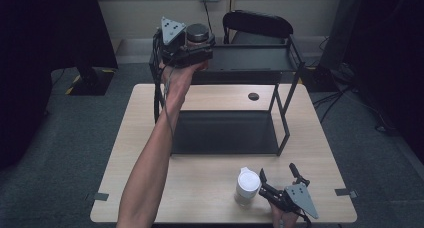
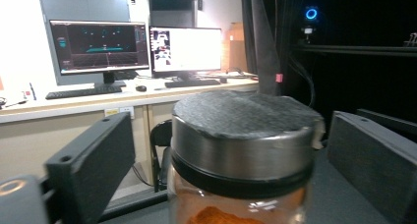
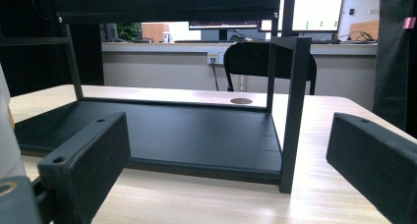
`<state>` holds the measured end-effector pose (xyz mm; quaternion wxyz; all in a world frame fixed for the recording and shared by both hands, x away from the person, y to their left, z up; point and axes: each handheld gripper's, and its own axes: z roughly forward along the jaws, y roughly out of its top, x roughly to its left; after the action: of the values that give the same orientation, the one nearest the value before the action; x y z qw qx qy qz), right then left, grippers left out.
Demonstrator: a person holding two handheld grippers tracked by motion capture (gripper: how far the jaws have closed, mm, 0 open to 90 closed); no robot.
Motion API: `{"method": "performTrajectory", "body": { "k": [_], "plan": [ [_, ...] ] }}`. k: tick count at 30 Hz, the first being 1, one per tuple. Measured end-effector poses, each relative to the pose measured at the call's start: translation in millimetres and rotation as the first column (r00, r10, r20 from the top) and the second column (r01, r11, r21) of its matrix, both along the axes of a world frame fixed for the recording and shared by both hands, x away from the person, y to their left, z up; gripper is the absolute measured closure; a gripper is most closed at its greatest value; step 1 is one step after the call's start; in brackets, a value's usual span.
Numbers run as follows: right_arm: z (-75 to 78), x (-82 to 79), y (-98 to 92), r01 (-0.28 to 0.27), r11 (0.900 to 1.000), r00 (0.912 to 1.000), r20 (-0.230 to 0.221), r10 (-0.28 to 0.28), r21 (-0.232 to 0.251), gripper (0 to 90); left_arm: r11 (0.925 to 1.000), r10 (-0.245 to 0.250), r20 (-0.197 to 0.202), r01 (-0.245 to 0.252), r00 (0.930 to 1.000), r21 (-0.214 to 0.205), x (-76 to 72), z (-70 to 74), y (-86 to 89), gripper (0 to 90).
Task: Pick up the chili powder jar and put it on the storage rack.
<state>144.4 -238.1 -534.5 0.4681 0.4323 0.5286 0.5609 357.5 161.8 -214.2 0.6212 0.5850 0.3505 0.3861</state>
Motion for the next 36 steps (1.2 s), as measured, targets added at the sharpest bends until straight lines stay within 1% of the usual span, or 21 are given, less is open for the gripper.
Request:
{"method": "performTrajectory", "body": {
  "k": [2, 3, 4, 7, 9, 11, 13, 16, 18, 20, 22, 24, 27, 30, 32, 33, 34, 36],
  "plan": [
    [0.0, 0.0, 0.0, 0.000, 1.0000, 1.0000, 0.000, 0.000, 0.000, 1.9, 1.0000, 0.005, 0.011, -0.005, 0.9999, -0.004, -3.7, -0.9, 0.8, 0.0],
    [0.0, 0.0, 0.0, 0.000, 1.0000, 1.0000, 0.000, 0.000, 0.000, 1.9, 1.0000, 0.002, 0.025, -0.002, 0.9997, -0.003, -7.5, -1.7, 2.7, 0.0],
    [0.0, 0.0, 0.0, 0.000, 1.0000, 1.0000, 0.000, 0.000, 0.000, 1.9, 1.0000, 0.002, 0.025, -0.002, 0.9997, -0.003, -7.5, -1.7, 2.7, 0.0],
    [0.0, 0.0, 0.0, 0.000, 1.0000, 1.0000, 0.000, 0.000, 0.000, 1.9, 1.0000, 0.002, 0.041, -0.002, 0.9991, -0.003, -14.3, -2.5, 5.0, 0.0],
    [0.0, 0.0, 0.0, 0.000, 1.0000, 1.0000, 0.000, 0.000, -0.001, 1.9, 0.9998, 0.009, 0.068, -0.008, 0.9977, -0.018, -21.2, -9.1, 5.7, 0.0],
    [0.0, 0.0, -0.1, -0.001, 1.0000, 1.0000, 0.000, 0.001, 0.000, 1.9, 0.9999, 0.005, 0.069, -0.004, 0.9976, -0.014, -22.9, -9.9, 6.1, 0.0],
    [0.0, 0.0, -0.1, -0.001, 1.0000, 1.0000, 0.000, 0.001, -0.001, 1.9, 1.0000, -0.002, 0.082, 0.002, 0.9966, -0.005, -28.7, -13.5, 6.9, 0.0],
    [0.1, 0.0, -0.1, -0.001, 1.0000, 1.0000, 0.000, 0.001, 0.000, 1.9, 0.9999, -0.006, 0.091, 0.007, 0.9959, -0.009, -32.7, -16.3, 8.1, 0.0],
    [0.0, 0.0, -0.1, -0.001, 1.0000, 1.0000, 0.000, 0.001, 0.000, 1.9, 0.9999, -0.010, 0.106, 0.012, 0.9944, -0.010, -36.8, -20.9, 9.0, 0.0],
    [0.1, 0.0, -0.1, -0.001, 1.0000, 1.0000, 0.000, 0.001, 0.000, 1.9, 0.9997, -0.021, 0.107, 0.022, 0.9940, -0.007, -40.1, -24.0, 11.3, 0.0],
    [0.0, 0.0, -0.1, -0.001, 1.0000, 1.0000, 0.000, 0.001, 0.000, 1.9, 0.9992, -0.033, 0.111, 0.035, 0.9932, -0.017, -43.0, -28.9, 14.5, 0.0],
    [0.0, 0.0, -0.1, -0.001, 1.0000, 1.0000, 0.000, 0.001, 0.000, 1.9, 0.9993, -0.036, 0.113, 0.037, 0.9929, -0.008, -46.7, -32.4, 16.5, 0.0],
    [0.0, 0.0, -0.1, -0.001, 1.0000, 1.0000, 0.000, 0.001, 0.000, 1.9, 0.9988, -0.041, 0.126, 0.044, 0.9912, -0.020, -53.5, -40.8, 20.9, 0.0],
    [0.0, 0.0, -0.1, -0.001, 1.0000, 1.0000, 0.000, 0.001, 0.000, 1.9, 0.9986, -0.047, 0.134, 0.050, 0.9898, -0.019, -60.9, -46.9, 25.7, 0.0],
    [0.0, 0.0, -0.1, -0.001, 1.0000, 1.0000, 0.000, 0.001, 0.000, 1.9, 0.9977, -0.057, 0.135, 0.062, 0.9891, -0.028, -65.3, -50.9, 30.2, 0.0],
    [0.0, 0.0, -0.1, -0.001, 1.0000, 1.0000, 0.000, 0.001, 0.000, 1.9, 0.9965, -0.067, 0.130, 0.073, 0.9893, -0.040, -69.7, -54.3, 34.9, 0.0],
    [0.0, 0.0, -0.1, -0.001, 1.0000, 1.0000, 0.000, 0.001, 0.000, 1.9, 0.9965, -0.067, 0.130, 0.073, 0.9893, -0.040, -69.7, -54.3, 34.9, 0.0],
    [0.0, 0.0, -0.1, -0.001, 1.0000, 1.0000, 0.000, 0.001, 0.000, 1.9, 0.9963, -0.070, 0.127, 0.076, 0.9894, -0.040, -74.4, -57.8, 38.6, 0.0]
  ]
}}
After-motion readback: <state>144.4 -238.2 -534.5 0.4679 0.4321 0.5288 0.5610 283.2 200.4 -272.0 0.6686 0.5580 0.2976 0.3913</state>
